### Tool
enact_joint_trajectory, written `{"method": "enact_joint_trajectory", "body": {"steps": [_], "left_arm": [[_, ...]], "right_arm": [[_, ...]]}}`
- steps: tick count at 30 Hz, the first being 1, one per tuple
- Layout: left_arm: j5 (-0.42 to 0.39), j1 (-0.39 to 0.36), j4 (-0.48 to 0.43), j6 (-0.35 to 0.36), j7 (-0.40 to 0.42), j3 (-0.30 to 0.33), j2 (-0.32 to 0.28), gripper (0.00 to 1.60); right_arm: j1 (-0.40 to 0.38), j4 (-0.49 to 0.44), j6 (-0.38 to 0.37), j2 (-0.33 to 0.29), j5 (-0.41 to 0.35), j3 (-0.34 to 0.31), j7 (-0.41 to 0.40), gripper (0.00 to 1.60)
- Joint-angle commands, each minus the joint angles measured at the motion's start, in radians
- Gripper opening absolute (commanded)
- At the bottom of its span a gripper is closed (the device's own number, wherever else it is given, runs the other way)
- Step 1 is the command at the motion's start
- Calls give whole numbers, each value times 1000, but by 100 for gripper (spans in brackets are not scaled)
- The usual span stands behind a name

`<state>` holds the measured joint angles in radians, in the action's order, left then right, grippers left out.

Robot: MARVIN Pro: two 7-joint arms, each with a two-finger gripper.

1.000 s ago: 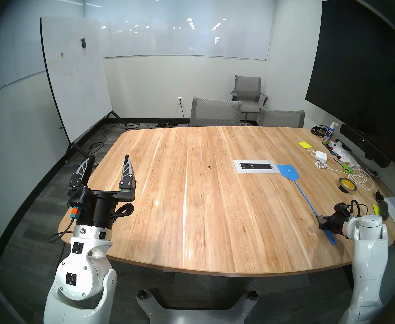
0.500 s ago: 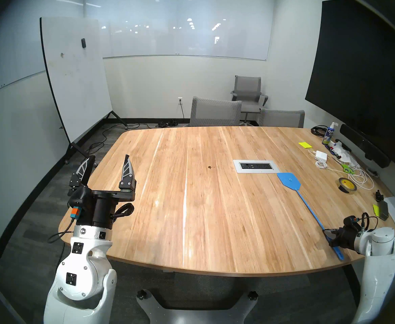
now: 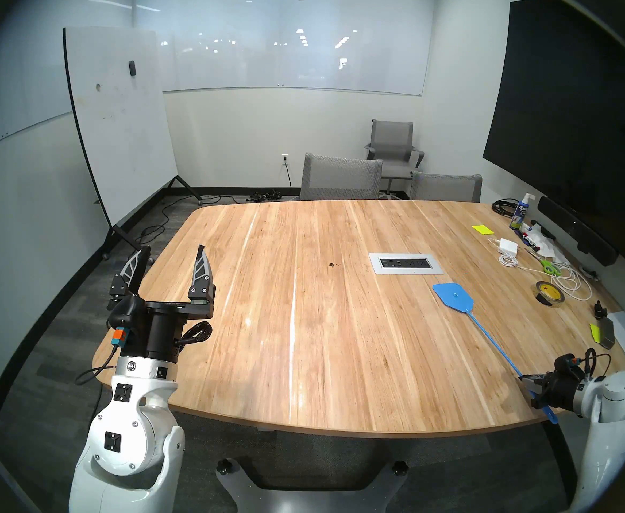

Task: Swat a bug on table

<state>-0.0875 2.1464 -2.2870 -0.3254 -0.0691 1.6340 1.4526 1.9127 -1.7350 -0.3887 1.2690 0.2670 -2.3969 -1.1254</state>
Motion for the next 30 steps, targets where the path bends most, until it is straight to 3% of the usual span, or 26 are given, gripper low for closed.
{"method": "enact_joint_trajectory", "body": {"steps": [1,20,30], "left_arm": [[0,2,-21,-1,1,-1,0,160],[0,2,-21,-1,1,-1,0,160],[0,2,-21,-1,1,-1,0,160]], "right_arm": [[22,-54,8,14,-8,-3,-17,17],[63,-109,40,45,-12,3,-79,0],[89,-125,44,63,-7,-15,-98,4]]}}
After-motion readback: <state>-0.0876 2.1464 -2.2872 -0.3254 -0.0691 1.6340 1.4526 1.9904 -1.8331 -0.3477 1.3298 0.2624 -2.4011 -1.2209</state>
